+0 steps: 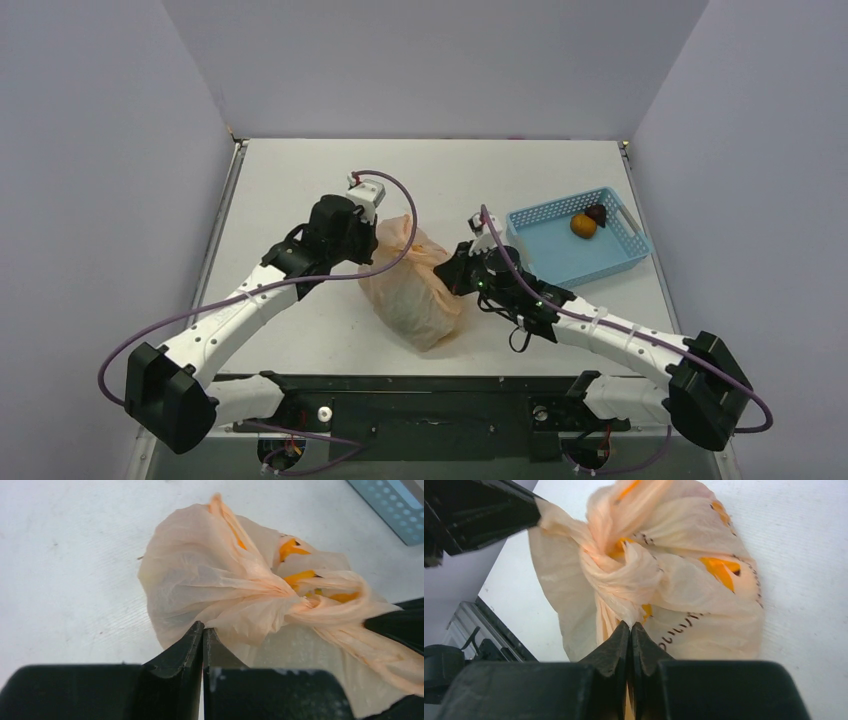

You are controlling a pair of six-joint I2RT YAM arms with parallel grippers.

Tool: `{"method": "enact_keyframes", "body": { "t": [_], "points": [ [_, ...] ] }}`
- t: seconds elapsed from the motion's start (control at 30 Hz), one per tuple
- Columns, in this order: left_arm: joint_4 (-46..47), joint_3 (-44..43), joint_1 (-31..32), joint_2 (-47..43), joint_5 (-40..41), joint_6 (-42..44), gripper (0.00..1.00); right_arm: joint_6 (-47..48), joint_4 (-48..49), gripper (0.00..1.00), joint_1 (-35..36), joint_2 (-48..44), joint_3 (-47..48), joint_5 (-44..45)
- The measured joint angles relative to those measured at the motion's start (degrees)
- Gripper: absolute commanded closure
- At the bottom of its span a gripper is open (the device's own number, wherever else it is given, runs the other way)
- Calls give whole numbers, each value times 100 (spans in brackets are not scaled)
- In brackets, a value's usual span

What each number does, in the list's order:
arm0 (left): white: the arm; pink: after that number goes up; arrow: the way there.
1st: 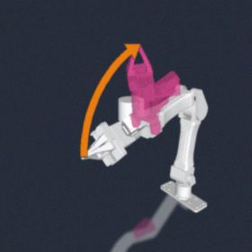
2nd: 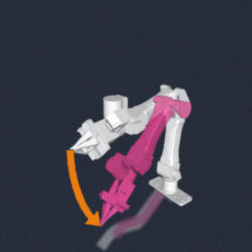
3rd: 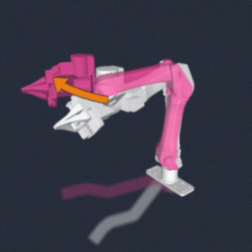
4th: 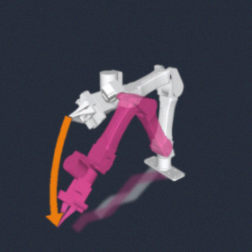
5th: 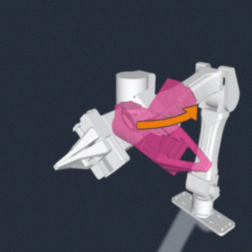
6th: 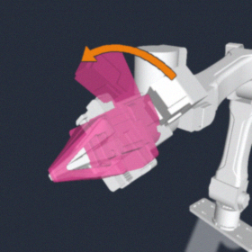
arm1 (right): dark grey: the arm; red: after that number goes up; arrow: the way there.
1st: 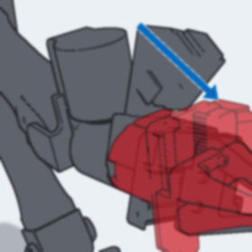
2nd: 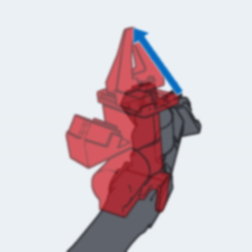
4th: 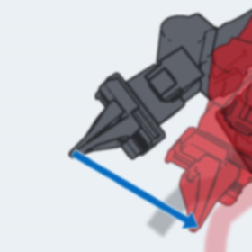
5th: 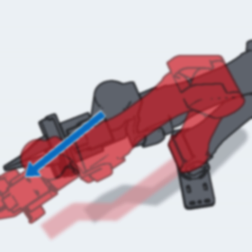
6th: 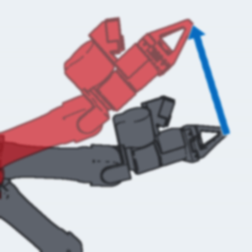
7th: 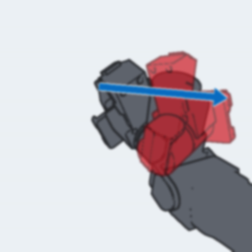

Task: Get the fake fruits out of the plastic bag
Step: Untie the plastic bag at the center of the board.

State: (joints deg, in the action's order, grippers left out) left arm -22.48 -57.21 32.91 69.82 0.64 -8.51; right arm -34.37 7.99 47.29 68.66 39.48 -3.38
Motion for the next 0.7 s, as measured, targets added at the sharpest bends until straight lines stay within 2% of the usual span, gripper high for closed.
{"method": "enact_keyframes", "body": {
  "t": [0.17,0.33,0.4,0.5,0.7],
  "points": [
    [2,170,-92,-286,732,-76,100,-48,-15,100,-83,-802,-721,380],
    [50,297,-234,-601,420,-85,100,-129,-15,100,-387,-1338,-1213,437],
    [122,297,-284,-647,-31,4,89,-118,-20,100,-474,-1340,-1224,334],
    [245,297,-334,-695,-621,138,63,-81,-26,100,-520,-1340,-1224,151],
    [619,461,-334,-1104,-1128,232,55,33,-33,100,-527,-1340,-1224,-175]
  ]
}}
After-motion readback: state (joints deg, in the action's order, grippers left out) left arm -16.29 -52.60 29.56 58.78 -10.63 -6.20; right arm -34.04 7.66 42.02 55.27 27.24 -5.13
